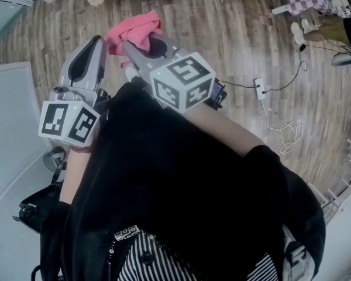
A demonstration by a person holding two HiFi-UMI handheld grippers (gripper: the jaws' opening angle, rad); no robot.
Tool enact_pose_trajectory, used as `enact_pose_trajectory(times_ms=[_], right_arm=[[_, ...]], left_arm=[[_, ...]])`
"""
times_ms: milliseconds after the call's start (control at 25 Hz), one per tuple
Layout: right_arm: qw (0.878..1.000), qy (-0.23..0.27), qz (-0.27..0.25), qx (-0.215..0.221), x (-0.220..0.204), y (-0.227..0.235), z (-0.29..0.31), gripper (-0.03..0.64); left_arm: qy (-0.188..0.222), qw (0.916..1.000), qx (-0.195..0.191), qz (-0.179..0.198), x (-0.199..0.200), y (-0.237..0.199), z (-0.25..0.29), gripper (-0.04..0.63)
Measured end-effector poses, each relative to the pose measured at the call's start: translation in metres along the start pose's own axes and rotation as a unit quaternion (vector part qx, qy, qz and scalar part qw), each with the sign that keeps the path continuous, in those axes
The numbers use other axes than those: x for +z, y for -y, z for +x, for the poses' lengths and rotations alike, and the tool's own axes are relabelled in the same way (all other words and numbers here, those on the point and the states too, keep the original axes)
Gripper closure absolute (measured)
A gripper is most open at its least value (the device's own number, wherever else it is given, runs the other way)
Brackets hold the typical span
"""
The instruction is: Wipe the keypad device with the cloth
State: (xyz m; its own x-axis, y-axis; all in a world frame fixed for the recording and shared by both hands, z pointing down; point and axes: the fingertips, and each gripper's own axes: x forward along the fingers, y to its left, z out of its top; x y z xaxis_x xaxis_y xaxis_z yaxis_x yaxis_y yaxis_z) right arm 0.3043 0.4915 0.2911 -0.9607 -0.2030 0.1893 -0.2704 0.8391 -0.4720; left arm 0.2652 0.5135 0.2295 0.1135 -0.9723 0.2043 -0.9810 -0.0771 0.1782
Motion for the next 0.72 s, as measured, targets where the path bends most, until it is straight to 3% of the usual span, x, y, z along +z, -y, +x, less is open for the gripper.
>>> enact_pose_trajectory(times_ms=[200, 480, 720], right_arm=[[1.0, 0.003, 0.004, -0.014, 0.017, 0.032, -0.01, 0.545], [0.998, 0.026, -0.016, -0.063, 0.031, 0.049, -0.024, 0.545], [0.992, 0.035, -0.023, -0.116, 0.028, 0.071, -0.032, 0.545]], left_arm=[[-0.012, 0.9998, -0.016, 0.001, 0.012, 0.011, 0.038, 0.606], [-0.009, 0.9971, -0.076, 0.0, 0.012, 0.027, 0.064, 0.606], [0.003, 0.99, -0.141, 0.002, 0.005, 0.038, 0.083, 0.606]])
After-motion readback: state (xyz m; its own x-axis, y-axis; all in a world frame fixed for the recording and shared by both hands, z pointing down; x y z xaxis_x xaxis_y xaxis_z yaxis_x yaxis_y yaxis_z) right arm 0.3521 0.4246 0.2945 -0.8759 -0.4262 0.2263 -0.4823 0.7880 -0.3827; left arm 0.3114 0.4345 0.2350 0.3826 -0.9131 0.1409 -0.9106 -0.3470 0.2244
